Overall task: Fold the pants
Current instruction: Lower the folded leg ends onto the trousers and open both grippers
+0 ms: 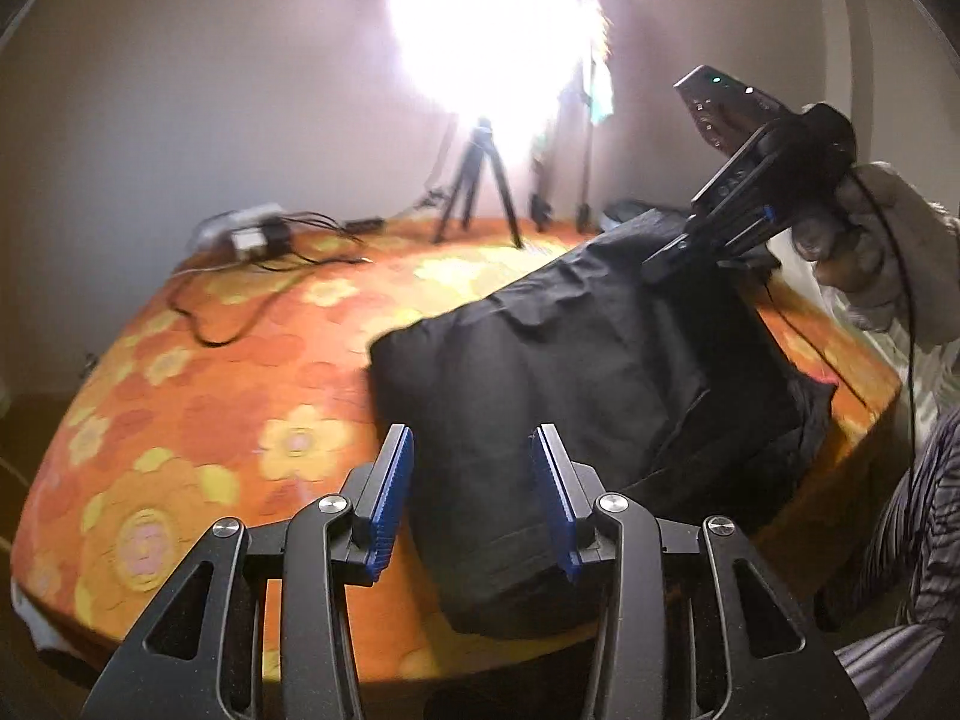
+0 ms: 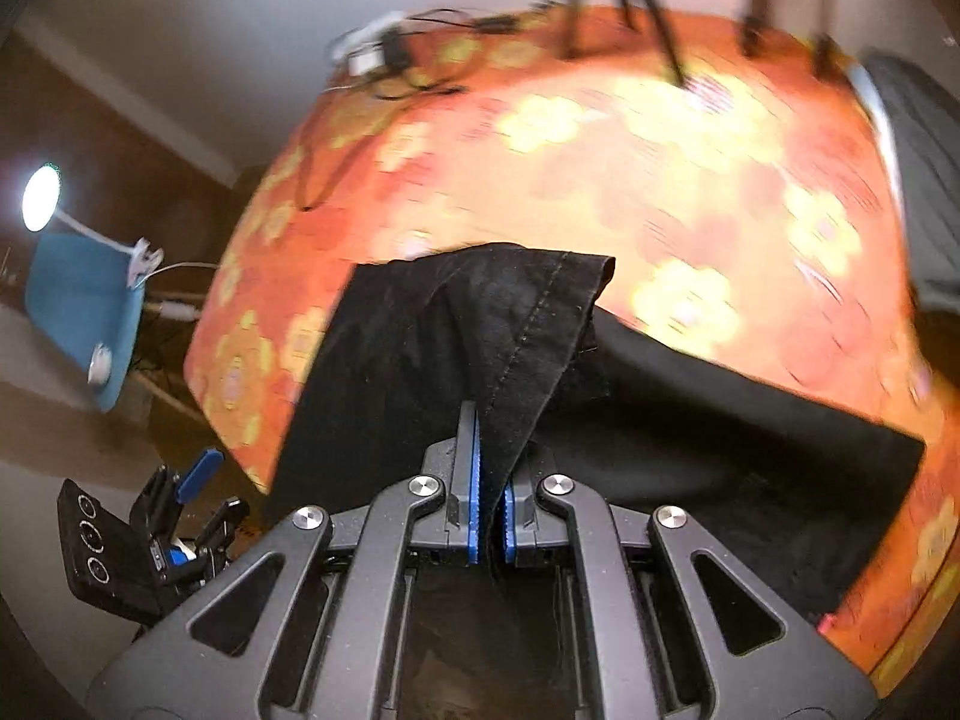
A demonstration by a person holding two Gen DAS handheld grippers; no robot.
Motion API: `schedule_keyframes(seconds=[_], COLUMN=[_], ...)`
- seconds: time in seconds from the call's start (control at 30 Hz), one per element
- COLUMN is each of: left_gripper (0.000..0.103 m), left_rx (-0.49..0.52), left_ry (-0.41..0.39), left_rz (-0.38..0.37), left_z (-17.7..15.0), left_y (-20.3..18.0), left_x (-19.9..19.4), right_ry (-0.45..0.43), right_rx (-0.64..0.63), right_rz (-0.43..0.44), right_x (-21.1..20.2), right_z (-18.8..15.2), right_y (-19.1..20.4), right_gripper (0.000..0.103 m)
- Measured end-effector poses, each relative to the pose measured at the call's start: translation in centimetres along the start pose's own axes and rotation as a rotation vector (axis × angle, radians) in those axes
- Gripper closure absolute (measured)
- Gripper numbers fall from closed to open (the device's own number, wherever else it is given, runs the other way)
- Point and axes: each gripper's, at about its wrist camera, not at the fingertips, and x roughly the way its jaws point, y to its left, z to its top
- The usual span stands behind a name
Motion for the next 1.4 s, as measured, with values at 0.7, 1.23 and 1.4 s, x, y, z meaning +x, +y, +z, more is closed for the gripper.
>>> schedule_keyframes(seconds=[0.7,1.23,1.4], left_gripper=[0.063,0.063,0.063], left_rx=[0.194,0.100,0.039], left_ry=[0.197,0.170,0.157], left_rz=[-0.032,0.011,0.070], left_z=[-1.7,-1.4,-1.7], left_y=[-5.6,-4.4,-1.9], left_x=[6.0,4.4,2.4], right_ry=[-0.107,-0.184,-0.141], right_rx=[0.306,0.108,0.077], right_rz=[0.114,0.021,-0.227], right_x=[-3.2,-2.5,-1.2], right_z=[-3.9,-3.5,-3.4], right_y=[-15.3,-10.8,-11.5], right_gripper=[0.055,0.095,0.081])
